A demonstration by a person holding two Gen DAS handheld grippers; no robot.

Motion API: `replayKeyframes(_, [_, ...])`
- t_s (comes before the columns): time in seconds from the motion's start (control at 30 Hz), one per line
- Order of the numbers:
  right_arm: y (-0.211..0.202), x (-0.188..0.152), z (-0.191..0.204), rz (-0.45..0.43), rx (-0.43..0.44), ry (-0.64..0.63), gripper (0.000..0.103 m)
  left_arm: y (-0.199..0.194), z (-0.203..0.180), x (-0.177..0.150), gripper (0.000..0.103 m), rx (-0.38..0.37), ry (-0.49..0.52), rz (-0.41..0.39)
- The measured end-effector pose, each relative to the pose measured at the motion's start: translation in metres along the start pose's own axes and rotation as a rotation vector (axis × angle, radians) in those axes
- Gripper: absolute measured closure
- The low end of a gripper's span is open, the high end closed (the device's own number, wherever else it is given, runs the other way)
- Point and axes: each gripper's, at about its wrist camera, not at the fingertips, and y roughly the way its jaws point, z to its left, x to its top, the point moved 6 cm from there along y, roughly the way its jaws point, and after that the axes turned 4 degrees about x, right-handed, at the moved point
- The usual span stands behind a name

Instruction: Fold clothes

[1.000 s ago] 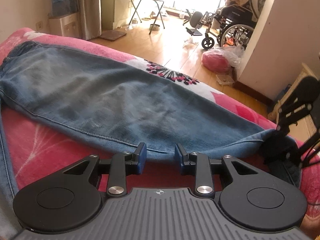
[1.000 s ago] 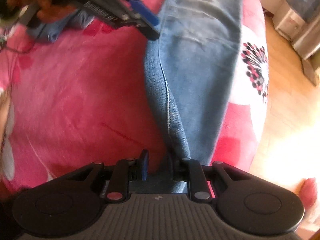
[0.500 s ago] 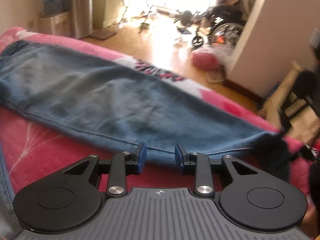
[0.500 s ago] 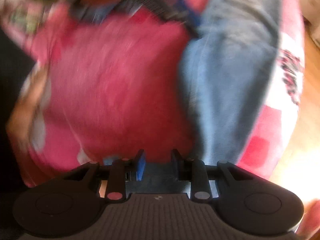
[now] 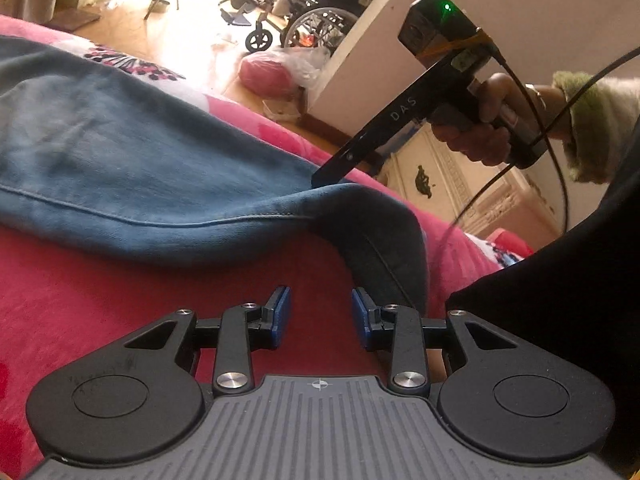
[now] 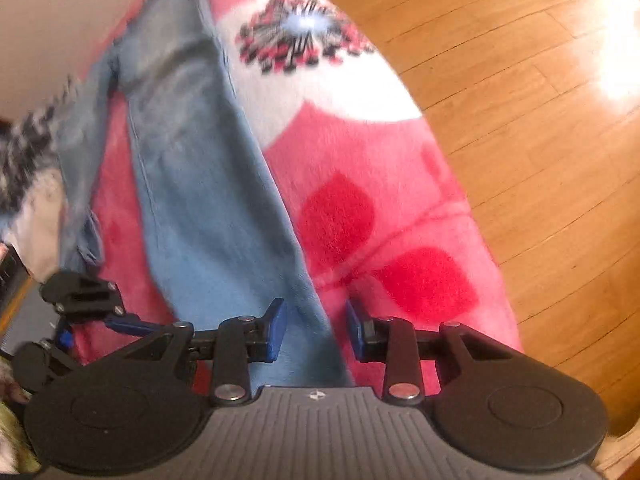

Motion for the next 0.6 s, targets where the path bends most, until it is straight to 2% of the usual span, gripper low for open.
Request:
replayKeyframes(0.1, [-0.003,-0.001,0.005,-0.012,-0.026,-0.023,0.076,0.004,-0.003,0.000,0.070,-0.018,0.049,-0.014])
replayKeyframes(0.23, [-0.008,-0.001,0.010,-0.053,-0.057,-0.041,0.089,0.010,0.005,0.002,0.070,-0.064,0.041,-0.003])
replayKeyframes(0.37, [-0.007,-0.003,0.013,-0.101,-0.129,-0.023,0.090,0.012,0.004,0.004,0.070,-0.127,0.086,0.044])
replayKeyframes(0.43, [-0.018,-0.005,0.020,-0.162,-0.166,0.002,0.090,0.012,0.001,0.004,0.070,-0.159,0.123,0.077])
replayKeyframes(0.53, [-0.047,-0.012,0.036,-0.259,-0.166,0.068,0.088,0.004,-0.002,0.008,0.070,-0.194,0.177,0.129])
replayKeyframes(0.6, [-0.064,-0.021,0.044,-0.283,-0.166,0.130,0.088,0.004,-0.002,0.009,0.070,-0.227,0.171,0.185])
